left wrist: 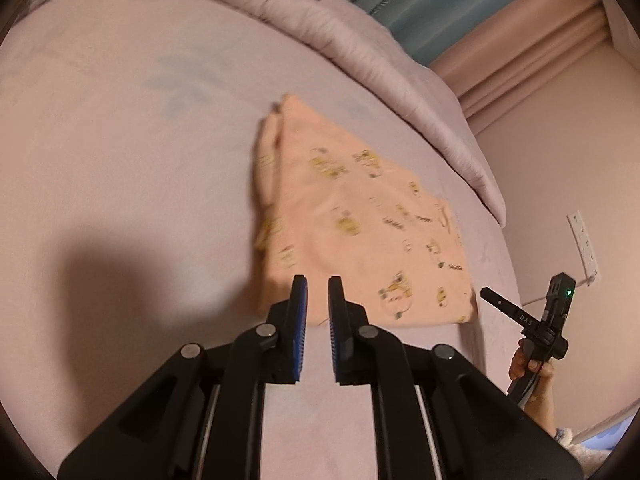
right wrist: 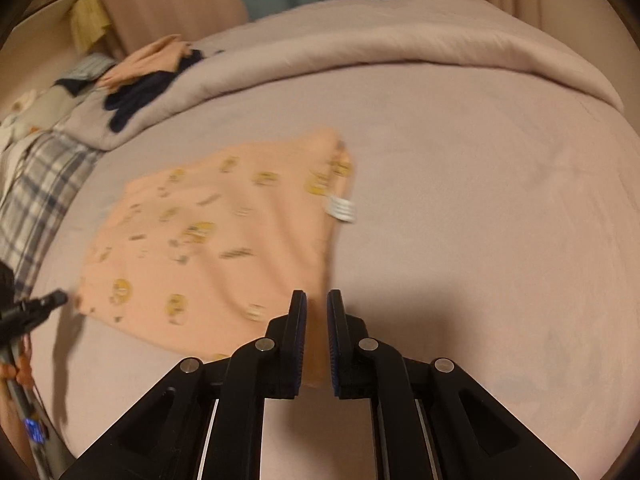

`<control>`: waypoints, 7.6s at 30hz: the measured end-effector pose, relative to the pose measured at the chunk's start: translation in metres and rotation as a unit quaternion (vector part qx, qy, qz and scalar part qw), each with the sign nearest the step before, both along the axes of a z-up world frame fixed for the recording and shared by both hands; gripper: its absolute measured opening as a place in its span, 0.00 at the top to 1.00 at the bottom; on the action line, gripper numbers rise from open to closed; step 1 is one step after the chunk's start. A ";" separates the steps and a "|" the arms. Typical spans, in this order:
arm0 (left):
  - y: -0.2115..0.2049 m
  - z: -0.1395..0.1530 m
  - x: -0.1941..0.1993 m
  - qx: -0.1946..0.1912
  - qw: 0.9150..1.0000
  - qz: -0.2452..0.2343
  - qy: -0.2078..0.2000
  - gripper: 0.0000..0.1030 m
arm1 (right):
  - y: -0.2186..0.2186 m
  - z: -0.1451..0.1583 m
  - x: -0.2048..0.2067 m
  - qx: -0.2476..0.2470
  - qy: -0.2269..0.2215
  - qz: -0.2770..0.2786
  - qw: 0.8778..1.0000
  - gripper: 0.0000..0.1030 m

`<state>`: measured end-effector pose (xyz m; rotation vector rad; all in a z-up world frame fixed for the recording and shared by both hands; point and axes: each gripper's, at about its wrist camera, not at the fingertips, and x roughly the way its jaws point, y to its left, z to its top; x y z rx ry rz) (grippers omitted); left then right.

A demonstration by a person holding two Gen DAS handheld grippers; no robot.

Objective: Fold small clothes
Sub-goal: 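Open both grippers and release the hem onto the folded shirt, then withdraw both grippers and bring the left gripper to the shirt's long edge, then grasp the long edge of the folded shirt with the left gripper, then lift the edge and fold it across the shirt with the left gripper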

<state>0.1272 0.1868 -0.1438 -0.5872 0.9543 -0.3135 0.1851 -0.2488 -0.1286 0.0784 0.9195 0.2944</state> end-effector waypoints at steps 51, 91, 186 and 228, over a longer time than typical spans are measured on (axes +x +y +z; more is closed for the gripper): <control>-0.064 -0.033 -0.039 0.158 0.987 -0.026 0.030 0.38 | -0.006 -0.028 -0.037 -0.010 0.047 0.024 0.999 0.55; -0.002 -0.045 -0.035 -0.084 0.994 0.044 0.048 0.01 | 0.061 -0.016 -0.049 0.070 0.036 0.095 0.992 0.47; 0.017 -0.053 0.083 -0.050 0.996 0.024 0.075 0.76 | 0.139 -0.033 0.009 -0.124 0.002 0.129 0.984 0.72; -0.038 0.015 0.075 -0.032 0.999 -0.018 0.011 0.82 | 0.091 -0.019 0.023 0.062 0.038 0.078 0.994 0.72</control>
